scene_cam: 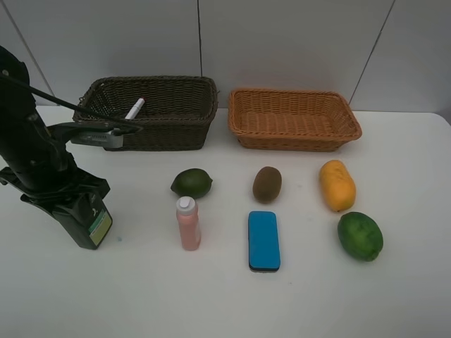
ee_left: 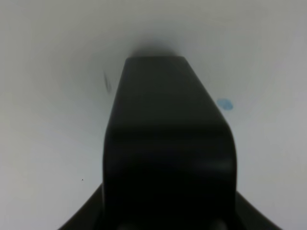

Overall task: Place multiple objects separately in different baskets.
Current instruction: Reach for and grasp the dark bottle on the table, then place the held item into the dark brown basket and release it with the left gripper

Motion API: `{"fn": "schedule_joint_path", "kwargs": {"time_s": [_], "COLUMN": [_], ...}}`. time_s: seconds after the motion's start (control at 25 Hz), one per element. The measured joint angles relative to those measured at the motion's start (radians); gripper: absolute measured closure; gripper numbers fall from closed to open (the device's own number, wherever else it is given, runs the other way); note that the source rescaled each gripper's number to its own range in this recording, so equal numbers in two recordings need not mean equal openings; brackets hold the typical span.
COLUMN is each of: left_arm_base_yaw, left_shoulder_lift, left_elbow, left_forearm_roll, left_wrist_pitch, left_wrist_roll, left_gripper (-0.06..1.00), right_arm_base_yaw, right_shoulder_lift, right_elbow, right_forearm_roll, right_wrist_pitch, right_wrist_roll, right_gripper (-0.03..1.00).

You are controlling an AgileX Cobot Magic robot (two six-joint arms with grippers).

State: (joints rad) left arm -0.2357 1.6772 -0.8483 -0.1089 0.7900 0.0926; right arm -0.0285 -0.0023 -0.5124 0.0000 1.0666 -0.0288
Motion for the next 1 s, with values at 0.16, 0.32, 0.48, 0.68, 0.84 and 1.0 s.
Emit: {"fn": "schedule_joint_path", "kwargs": {"time_s": [0.16, 0.32, 0.48, 0.68, 0.84, 1.0], "left_arm_base_yaw": [0.0, 0.0, 0.0, 0.0, 0.006, 0.021], "left_shoulder_lift": [-0.028, -0.094, -0.135, -0.128, -0.086, 0.021], "left_elbow": [-0.012, -0.104, -0.259, -0.453, -0.599, -0.747], "left_forearm_roll": [0.0, 0.0, 0.007, 0.1, 0.166, 0.172], "left_wrist_pitch": [0.095, 0.214, 0.353, 0.407, 0.408, 0.408], "left_wrist_roll": [-0.017, -0.041, -0.057, -0.093, -0.116, -0.122], "left_gripper": [0.61, 0.61, 0.61, 0.61, 0.61, 0.61], "right_arm_base_yaw": [0.0, 0.0, 0.0, 0.0, 0.0, 0.0], "right_shoulder_lift": [0.0, 0.0, 0.0, 0.0, 0.0, 0.0], "right_elbow": [0.0, 0.0, 0.0, 0.0, 0.0, 0.0], "right_forearm_roll": [0.0, 0.0, 0.0, 0.0, 0.0, 0.0], "right_wrist_pitch": [0.0, 0.0, 0.0, 0.0, 0.0, 0.0], "right_wrist_roll": [0.0, 0.0, 0.0, 0.0, 0.0, 0.0], "right_gripper": [-0.03, -0.03, -0.03, -0.03, -0.03, -0.03]}}
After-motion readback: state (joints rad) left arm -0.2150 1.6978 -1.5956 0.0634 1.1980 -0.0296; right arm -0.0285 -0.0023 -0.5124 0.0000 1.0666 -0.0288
